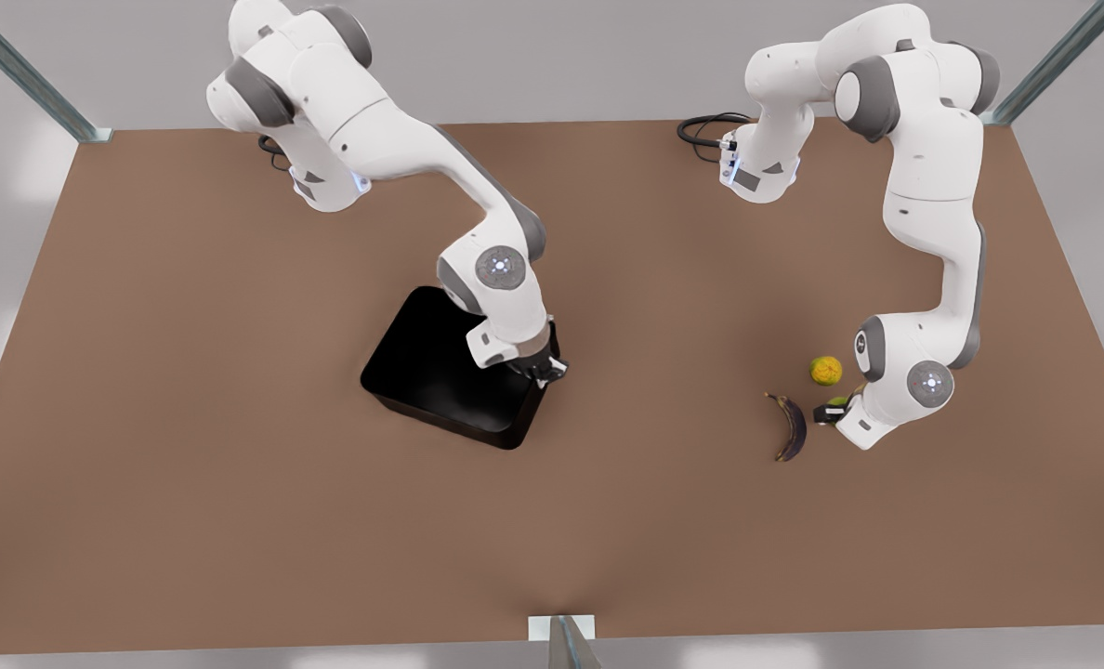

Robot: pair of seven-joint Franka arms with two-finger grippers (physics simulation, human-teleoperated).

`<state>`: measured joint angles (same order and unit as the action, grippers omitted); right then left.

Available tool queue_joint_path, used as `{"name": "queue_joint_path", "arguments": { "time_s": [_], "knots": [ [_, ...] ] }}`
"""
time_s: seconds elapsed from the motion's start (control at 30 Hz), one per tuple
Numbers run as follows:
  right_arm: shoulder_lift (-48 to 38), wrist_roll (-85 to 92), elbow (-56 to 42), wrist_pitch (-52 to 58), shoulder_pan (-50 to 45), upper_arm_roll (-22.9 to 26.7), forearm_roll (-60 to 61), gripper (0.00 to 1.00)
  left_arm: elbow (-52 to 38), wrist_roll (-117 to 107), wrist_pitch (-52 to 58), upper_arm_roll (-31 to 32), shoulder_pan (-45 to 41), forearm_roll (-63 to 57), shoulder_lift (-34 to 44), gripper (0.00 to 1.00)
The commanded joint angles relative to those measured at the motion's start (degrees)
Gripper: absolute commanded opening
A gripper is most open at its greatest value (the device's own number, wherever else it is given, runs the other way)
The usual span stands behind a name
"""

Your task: Place the storage box in the middle with the right arm, and place the apple in the storage box with the left arm

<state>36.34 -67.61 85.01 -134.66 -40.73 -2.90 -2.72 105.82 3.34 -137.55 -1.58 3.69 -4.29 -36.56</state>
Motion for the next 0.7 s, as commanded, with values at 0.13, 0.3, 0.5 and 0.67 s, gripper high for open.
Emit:
{"name": "queue_joint_path", "arguments": {
  "time_s": [0.13,0.3,0.5,0.67],
  "knots": [
    [4.44,-7.8,-7.83,-0.34,-6.03,0.09,-0.44,0.21,-0.09,0.61,0.09,0.0,0.0,-0.02,0.0,0.74],
    [10.59,-13.87,-13.19,-7.63,-10.69,0.35,-0.53,0.21,-0.09,0.53,0.09,0.0,-0.08,0.07,0.09,0.74],
    [13.76,-16.33,-16.8,-7.9,-12.36,0.8,-0.88,1.0,-0.09,0.61,0.09,0.0,0.0,0.16,0.09,0.73],
    [9.02,-15.54,-15.4,-7.28,-11.13,0.71,-0.88,1.0,-0.09,0.61,0.26,0.0,0.18,0.16,0.44,0.73]
  ]
}}
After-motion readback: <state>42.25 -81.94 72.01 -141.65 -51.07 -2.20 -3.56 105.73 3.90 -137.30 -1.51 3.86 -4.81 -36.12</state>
